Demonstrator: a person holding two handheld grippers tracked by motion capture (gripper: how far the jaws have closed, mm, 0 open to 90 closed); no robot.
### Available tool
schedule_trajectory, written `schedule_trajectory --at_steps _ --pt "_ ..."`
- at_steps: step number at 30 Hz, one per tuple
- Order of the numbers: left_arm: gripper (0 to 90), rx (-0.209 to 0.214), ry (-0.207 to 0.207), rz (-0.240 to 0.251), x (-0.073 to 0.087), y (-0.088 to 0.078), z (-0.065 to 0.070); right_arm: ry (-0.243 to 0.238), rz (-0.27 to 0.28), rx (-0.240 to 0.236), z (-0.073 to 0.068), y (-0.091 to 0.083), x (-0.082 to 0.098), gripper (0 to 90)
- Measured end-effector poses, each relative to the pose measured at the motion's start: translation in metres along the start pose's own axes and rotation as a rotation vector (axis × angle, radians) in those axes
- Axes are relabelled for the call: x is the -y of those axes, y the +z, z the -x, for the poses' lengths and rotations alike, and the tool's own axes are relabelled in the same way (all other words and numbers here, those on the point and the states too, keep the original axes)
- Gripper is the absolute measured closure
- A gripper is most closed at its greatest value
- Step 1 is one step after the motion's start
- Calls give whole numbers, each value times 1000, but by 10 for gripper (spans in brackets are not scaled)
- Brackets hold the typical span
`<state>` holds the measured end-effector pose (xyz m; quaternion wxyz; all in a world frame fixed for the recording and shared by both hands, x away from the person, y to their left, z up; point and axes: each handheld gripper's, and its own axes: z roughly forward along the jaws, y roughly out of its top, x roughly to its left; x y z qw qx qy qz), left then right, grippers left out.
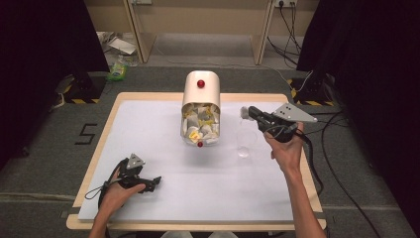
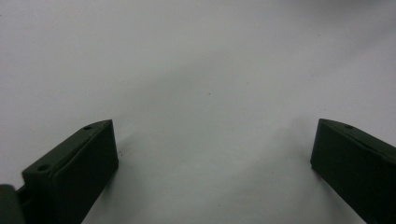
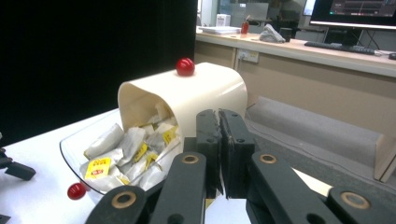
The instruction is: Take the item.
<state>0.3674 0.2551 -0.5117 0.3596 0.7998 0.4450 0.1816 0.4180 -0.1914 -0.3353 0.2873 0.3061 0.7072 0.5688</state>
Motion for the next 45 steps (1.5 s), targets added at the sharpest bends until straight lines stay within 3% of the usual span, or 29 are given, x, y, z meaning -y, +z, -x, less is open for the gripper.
schedule_trajectory --at_steps 32,45 --pt "0 0 3 -3 0 0 0 20 -80 30 10 -10 28 875" --pt "0 0 0 0 0 0 0 16 -131 19 9 -5 42 874"
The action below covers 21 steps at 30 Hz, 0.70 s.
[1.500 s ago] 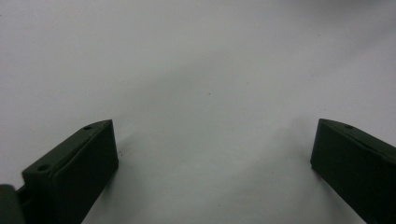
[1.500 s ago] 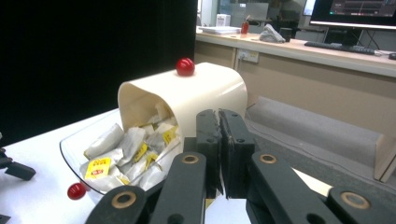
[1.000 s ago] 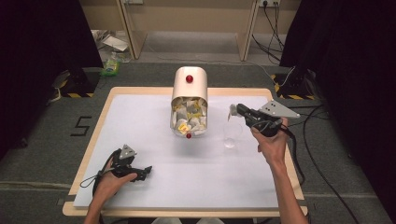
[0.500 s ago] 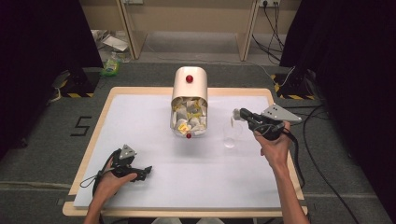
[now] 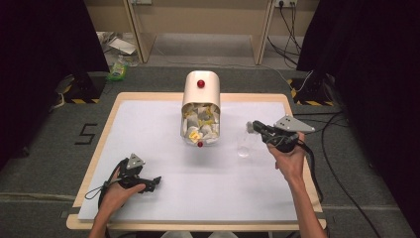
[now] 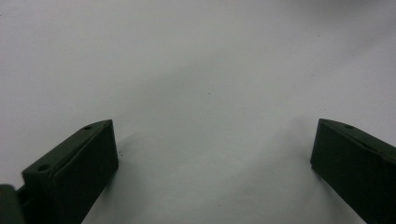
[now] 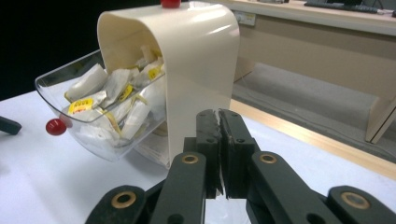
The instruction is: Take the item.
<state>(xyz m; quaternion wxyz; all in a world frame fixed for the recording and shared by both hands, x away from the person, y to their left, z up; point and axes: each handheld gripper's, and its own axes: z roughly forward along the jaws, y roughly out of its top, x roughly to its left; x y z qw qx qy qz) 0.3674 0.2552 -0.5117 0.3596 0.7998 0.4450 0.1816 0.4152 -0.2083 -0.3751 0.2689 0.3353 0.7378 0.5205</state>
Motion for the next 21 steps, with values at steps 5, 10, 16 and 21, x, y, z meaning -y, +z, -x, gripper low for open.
schedule_trajectory --at_steps 5,10,16,21 --pt "0 0 0 0 0 0 0 -2 -22 -4 -1 4 6 875" --pt "0 -1 -1 0 0 0 0 0 -43 -6 0 7 11 874" --pt "0 -1 -1 0 0 0 0 7 -66 -7 0 12 17 874" --pt "0 0 0 0 0 0 0 1 -102 -3 1 18 25 873"
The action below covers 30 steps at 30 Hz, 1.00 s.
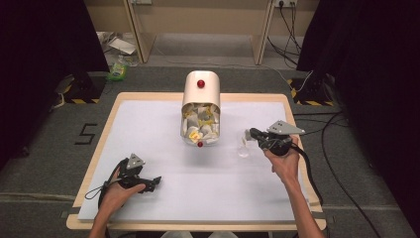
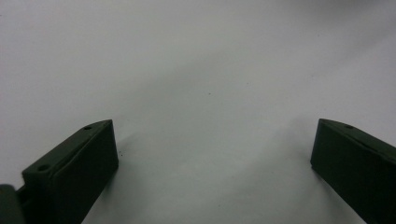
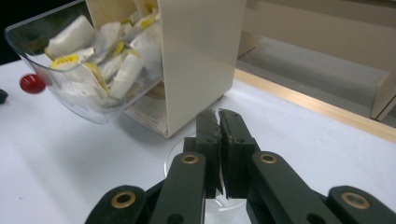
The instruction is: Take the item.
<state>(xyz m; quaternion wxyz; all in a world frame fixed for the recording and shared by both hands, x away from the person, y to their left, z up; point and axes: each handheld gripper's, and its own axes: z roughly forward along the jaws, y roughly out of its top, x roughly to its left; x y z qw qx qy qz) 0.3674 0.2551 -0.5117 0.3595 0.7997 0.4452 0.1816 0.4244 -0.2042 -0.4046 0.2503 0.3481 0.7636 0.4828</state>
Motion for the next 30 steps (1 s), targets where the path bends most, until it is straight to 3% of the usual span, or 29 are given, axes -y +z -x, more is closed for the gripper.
schedule_trajectory --at_steps 9,18,29,30 --pt "0 0 0 0 0 0 0 -2 -38 4 0 10 8 861" --pt "0 0 0 0 0 0 0 27 -23 35 3 12 7 580" --pt "0 1 -1 0 0 0 0 66 -28 56 4 11 6 372" --pt "0 1 -1 0 0 0 0 81 -33 57 3 11 7 322"
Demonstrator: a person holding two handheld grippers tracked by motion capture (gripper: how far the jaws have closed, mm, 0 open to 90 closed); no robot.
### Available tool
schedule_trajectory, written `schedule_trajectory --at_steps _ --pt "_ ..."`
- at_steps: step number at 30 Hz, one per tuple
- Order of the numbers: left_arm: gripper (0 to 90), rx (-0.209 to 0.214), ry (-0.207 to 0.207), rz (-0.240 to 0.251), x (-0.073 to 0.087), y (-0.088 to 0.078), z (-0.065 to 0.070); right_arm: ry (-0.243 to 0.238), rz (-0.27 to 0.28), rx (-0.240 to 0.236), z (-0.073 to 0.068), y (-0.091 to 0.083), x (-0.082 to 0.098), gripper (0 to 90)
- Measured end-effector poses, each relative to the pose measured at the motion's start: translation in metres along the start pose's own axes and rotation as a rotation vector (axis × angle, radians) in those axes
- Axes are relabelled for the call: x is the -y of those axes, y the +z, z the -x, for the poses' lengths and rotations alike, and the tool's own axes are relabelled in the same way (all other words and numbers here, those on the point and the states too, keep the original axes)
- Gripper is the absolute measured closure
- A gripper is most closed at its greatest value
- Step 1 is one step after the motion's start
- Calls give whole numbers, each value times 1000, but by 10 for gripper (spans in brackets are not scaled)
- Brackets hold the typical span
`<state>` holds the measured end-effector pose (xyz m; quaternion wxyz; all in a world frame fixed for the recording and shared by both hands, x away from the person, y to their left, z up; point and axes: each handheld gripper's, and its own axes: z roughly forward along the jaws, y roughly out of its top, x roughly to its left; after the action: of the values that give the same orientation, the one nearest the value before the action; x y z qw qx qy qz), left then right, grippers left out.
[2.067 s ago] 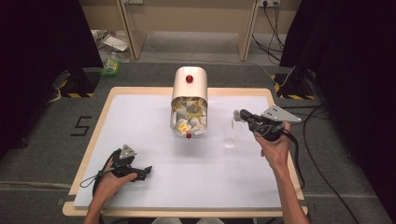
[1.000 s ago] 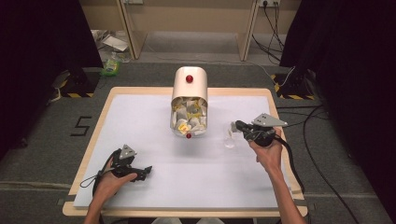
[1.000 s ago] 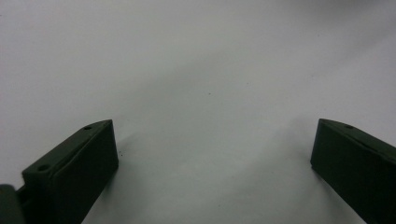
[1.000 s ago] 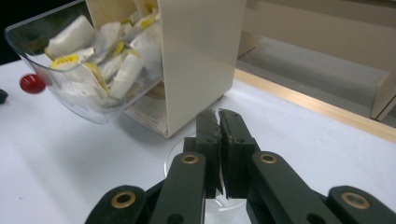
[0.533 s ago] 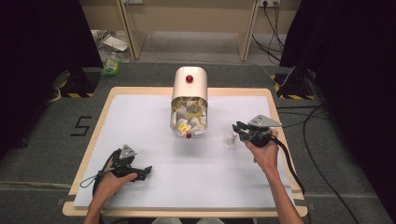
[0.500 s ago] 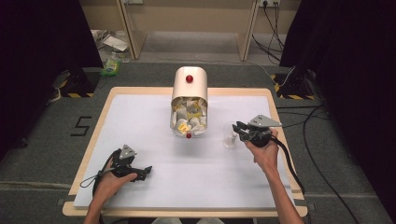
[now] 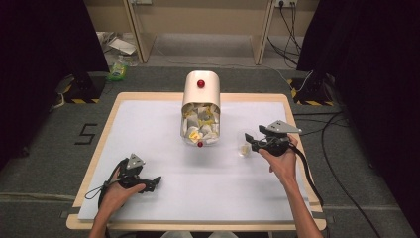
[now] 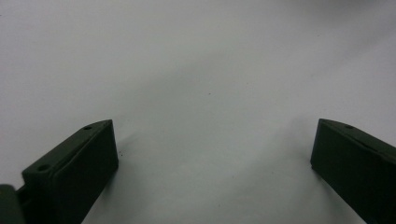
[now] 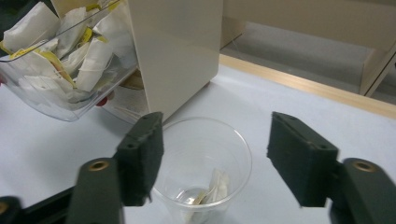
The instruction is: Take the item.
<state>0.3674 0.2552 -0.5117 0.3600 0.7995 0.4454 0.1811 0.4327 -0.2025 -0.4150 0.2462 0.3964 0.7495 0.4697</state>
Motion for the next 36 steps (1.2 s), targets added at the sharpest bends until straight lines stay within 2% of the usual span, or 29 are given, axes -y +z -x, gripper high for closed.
schedule_trajectory --at_steps 3,8,24,36 --pt "0 0 0 0 0 0 0 12 -6 3 0 -1 0 268" --pt "0 0 0 0 0 0 0 19 -15 8 -1 -5 2 228" --pt "0 0 0 0 0 0 0 -14 -59 14 -8 -15 17 194" --pt "0 0 0 0 0 0 0 -11 -69 10 -9 -21 27 195"
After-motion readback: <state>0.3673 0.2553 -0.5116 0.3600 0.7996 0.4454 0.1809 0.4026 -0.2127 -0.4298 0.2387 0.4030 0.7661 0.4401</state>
